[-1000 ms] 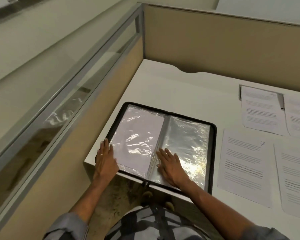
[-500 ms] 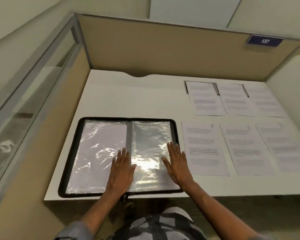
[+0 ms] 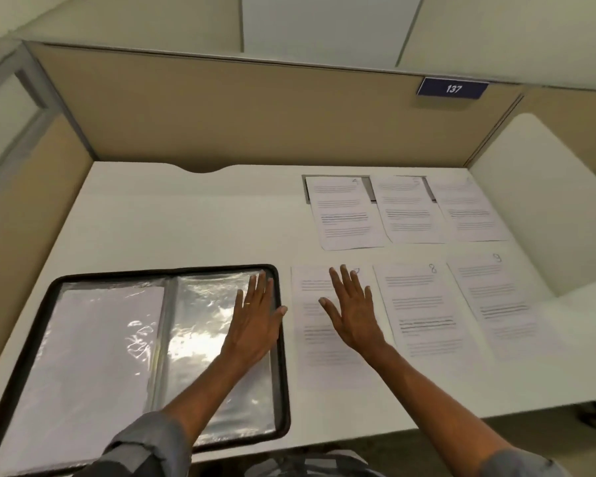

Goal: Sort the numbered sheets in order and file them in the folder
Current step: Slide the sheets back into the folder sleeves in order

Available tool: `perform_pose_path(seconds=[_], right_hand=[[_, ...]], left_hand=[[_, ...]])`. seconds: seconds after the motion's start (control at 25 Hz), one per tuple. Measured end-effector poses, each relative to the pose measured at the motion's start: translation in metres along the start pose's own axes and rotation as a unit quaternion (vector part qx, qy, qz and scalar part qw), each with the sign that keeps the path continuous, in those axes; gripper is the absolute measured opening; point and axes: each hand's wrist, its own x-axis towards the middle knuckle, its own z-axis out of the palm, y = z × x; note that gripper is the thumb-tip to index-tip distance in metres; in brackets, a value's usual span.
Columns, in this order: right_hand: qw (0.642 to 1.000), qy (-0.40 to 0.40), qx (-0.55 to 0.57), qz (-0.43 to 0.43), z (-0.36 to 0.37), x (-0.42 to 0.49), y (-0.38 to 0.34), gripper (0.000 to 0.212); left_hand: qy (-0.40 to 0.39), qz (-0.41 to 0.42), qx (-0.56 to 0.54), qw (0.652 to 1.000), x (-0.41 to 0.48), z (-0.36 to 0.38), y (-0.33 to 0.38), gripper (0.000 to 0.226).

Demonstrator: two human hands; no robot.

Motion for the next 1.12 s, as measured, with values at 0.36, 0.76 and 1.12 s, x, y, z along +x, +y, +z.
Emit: perform_pose_path(seconds=[0.36, 0.76, 1.12], right_hand=[[0.998, -0.035, -0.021, -0.044, -0.049, 0.113, 0.122, 0.075], [0.993, -0.104, 0.006, -0.061, -0.023, 0.196, 0.191, 0.099], [0.993, -0.085, -0.008, -0.077, 0.002, 0.205, 0.206, 0.06]], left_hand=[[-0.008, -0.037, -0.004, 0.999, 0.123, 0.049, 0.091, 0.099], [-0.085, -0.137, -0.129, 0.978, 0.235, 0.082, 0.118, 0.08], [0.065, -0.351, -0.356, 0.864, 0.312, 0.084, 0.115, 0.096]])
